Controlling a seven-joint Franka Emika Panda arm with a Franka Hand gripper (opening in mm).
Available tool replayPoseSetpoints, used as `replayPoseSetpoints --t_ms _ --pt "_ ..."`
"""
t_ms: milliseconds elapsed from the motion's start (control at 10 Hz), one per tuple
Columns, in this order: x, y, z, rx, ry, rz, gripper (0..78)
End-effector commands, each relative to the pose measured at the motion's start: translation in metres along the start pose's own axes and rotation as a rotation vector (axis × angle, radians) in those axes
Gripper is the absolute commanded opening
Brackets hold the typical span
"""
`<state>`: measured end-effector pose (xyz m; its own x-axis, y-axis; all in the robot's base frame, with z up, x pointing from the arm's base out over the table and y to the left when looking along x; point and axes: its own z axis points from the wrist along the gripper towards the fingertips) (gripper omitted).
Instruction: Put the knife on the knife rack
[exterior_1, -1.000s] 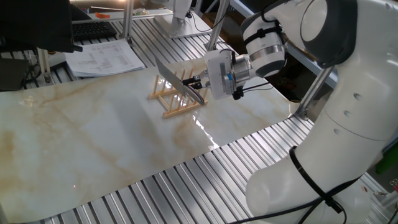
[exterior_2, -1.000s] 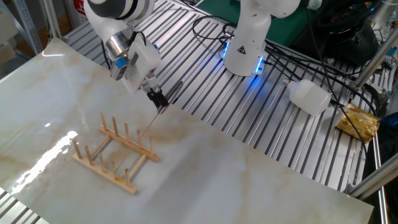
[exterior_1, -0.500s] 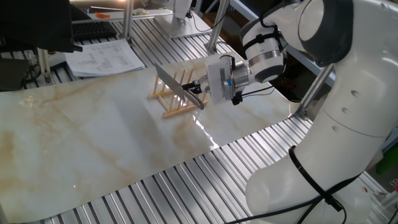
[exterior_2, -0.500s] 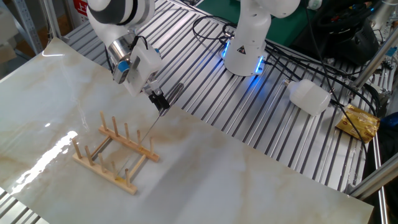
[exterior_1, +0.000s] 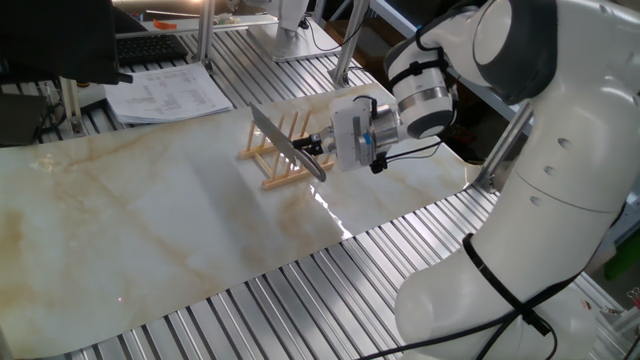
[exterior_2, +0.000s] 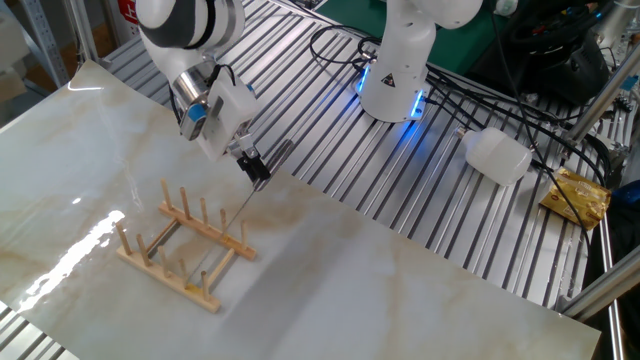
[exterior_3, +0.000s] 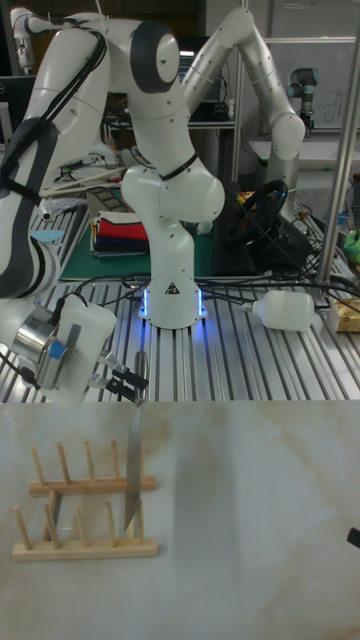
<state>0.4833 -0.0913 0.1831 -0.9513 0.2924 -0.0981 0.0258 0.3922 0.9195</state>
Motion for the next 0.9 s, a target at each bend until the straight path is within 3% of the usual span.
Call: replayPoseSetpoints --t_ms 100,500,900 --pt "-0.0015 0.0002 0.0004 -0.011 -0.002 -0.028 1.7" --pt "-0.0024 -0.0041 0.0044 -0.034 -0.014 -0.063 1.7" --pt "-0.0012 -0.0062 0.0065 -0.035 -0.016 -0.054 1.7"
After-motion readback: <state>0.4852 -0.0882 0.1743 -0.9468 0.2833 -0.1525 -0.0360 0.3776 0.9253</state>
